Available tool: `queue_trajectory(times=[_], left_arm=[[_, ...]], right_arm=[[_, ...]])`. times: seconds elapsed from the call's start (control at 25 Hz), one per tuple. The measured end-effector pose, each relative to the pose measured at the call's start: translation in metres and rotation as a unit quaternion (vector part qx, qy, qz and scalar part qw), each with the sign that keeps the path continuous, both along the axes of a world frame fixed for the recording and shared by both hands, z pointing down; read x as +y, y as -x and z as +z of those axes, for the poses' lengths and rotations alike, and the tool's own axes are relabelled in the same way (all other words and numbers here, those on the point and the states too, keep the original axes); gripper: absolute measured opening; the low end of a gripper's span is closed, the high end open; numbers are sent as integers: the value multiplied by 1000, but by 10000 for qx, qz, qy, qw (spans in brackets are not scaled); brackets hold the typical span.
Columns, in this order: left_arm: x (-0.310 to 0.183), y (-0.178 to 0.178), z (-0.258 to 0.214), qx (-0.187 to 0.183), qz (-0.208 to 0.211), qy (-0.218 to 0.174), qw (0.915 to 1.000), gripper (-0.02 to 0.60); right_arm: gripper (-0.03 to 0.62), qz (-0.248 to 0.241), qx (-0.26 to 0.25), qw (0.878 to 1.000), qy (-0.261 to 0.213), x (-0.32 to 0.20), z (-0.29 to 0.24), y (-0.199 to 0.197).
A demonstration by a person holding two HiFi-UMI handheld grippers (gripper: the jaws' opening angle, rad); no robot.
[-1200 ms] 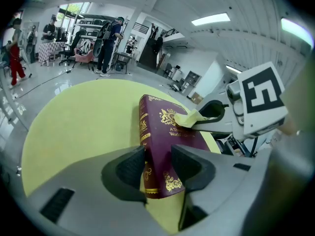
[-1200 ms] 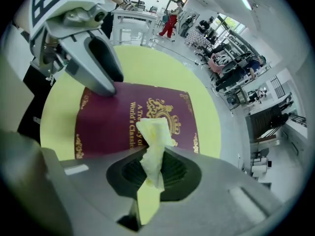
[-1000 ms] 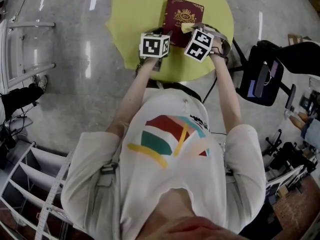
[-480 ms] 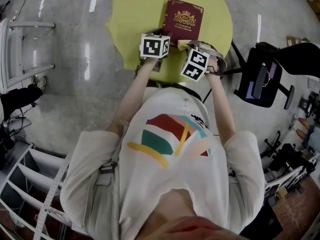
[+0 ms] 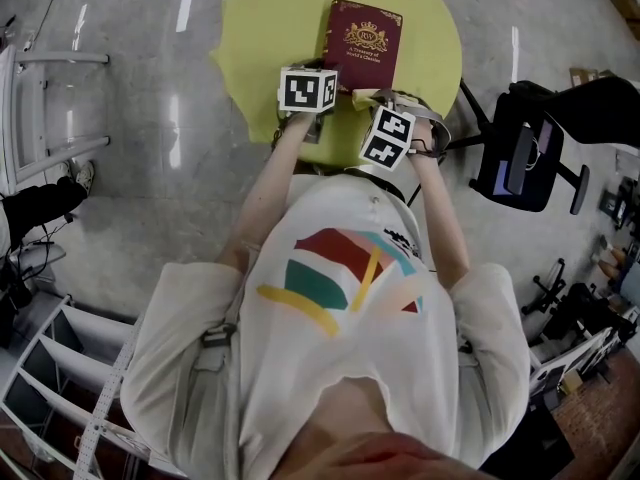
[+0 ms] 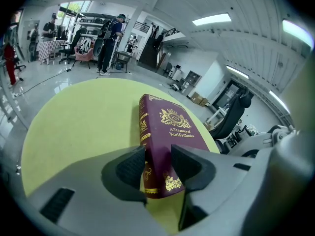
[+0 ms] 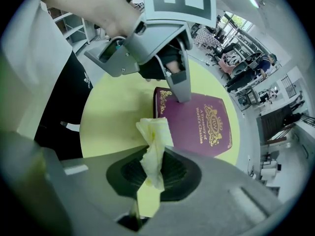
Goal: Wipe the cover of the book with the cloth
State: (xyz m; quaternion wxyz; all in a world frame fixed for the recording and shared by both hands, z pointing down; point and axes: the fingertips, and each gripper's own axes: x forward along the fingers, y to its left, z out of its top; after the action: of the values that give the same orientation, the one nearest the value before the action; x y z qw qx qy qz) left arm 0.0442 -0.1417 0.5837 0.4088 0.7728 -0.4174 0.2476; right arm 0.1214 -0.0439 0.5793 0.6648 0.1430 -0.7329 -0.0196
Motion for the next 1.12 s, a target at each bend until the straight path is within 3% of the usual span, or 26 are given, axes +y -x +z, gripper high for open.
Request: queue_trajectory(times=[0.24,0.48,0.52,0.56,0.6,0.68,0.88,1.12], left_arm=[[-1,-1,1,144,41,120,9998,170],[-16,8,-41,602,-231,-436,9970,168],[-18,9,-46,702,-260,-452,9962,146],[-20,13,-53,751,-313,-489,9955,84],[-22,18,-60,751,-387,-569,9948,36],[-26,28,-74,735,-564,-771,9927,18],[-32,51,-108,712,-898,-1292,9850,15],[-35,69,-128,607,-1038,-1578,9801,15]], right_arm=[[29,41,-3,10000,-12,-4,-4,-5],[29,378,-123,9976,-564,-44,-38,-17],[29,417,-154,9967,-684,-53,-46,-18],[29,445,-173,9956,-802,-63,-53,-18],[29,460,-184,9946,-916,-72,-60,-19],[29,449,-195,9923,-1140,-89,-76,-19],[29,303,-181,9872,-1556,-118,-111,-16],[29,73,-196,9870,-1596,-140,-114,-1]])
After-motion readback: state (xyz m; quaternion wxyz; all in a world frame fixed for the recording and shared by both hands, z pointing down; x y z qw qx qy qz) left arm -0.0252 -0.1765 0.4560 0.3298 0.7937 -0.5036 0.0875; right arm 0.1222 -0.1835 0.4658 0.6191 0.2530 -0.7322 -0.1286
